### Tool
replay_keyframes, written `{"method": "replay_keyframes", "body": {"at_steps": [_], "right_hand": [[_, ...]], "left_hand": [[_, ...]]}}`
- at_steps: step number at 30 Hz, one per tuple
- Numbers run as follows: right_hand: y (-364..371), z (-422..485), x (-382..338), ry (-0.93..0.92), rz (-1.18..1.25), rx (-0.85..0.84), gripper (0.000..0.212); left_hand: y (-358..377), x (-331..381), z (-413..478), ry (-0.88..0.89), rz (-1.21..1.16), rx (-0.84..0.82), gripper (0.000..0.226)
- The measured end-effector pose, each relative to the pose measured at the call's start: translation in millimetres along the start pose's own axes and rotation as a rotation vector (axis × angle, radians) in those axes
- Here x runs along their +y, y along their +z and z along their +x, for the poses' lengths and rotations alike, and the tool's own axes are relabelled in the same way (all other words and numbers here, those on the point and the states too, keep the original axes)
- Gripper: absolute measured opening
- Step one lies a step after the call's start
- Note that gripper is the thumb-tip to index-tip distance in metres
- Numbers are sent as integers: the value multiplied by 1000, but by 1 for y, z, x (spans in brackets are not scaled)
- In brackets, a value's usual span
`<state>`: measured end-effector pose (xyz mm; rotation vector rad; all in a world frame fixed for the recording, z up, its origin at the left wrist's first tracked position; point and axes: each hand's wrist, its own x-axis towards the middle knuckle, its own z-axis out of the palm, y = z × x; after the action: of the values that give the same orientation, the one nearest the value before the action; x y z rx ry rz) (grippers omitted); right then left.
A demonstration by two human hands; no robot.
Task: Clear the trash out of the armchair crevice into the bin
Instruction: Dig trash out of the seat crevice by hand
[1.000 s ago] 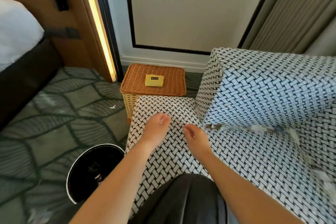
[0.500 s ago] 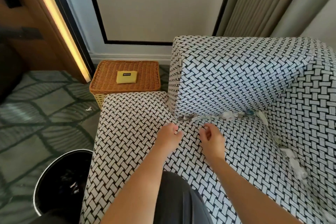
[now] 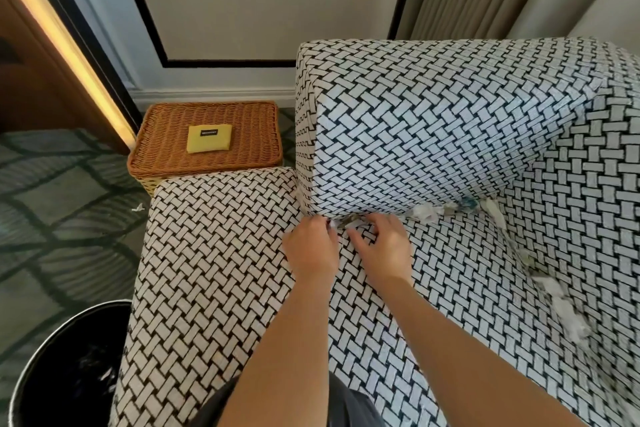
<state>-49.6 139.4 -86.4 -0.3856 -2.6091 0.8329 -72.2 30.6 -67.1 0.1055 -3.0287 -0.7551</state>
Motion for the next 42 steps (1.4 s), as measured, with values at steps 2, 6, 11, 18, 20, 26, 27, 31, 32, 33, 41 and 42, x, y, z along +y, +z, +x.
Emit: {"method": "replay_keyframes", "body": {"at_steps": [2,6,11,18,20,26,27,31,32,33,41,42], "right_hand": [[2,2,0,30,-15,-6,43],[5,5,0,55,-43,-6,37],[8,12,-7,110,-181,-44,33],[10,14,-7,58,-237,-37,21],[11,12,-8,20,-203,6,17],[7,1,-9,22,-42,20,17],[5,-2,-9,41,5,20,16],[-3,-21,-14,72,177,22,13],[-4,-26,-15,75,217,11,11],[-5,-29,-16,79,248,-3,8],[-12,-38,-18,188,335,-21,9],[-13,-37,-19,205,337,-12,7]], "left_hand": [[4,7,3,-129,-20,-5,26],[11,14,5,-264,-82,15,23],[8,14,6,-290,-166,-4,17],[-4,6,3,-237,-291,-67,14],[-8,6,0,-214,-311,-76,15],[-16,10,-10,-248,-473,-111,13],[-17,10,-12,-254,-519,-111,13],[-27,14,-20,-272,-672,-90,9],[-30,14,-20,-276,-682,-66,10],[-31,13,-20,-272,-671,-32,10],[-36,8,-22,-107,-517,157,14],[-35,8,-23,-51,-473,138,22]]}}
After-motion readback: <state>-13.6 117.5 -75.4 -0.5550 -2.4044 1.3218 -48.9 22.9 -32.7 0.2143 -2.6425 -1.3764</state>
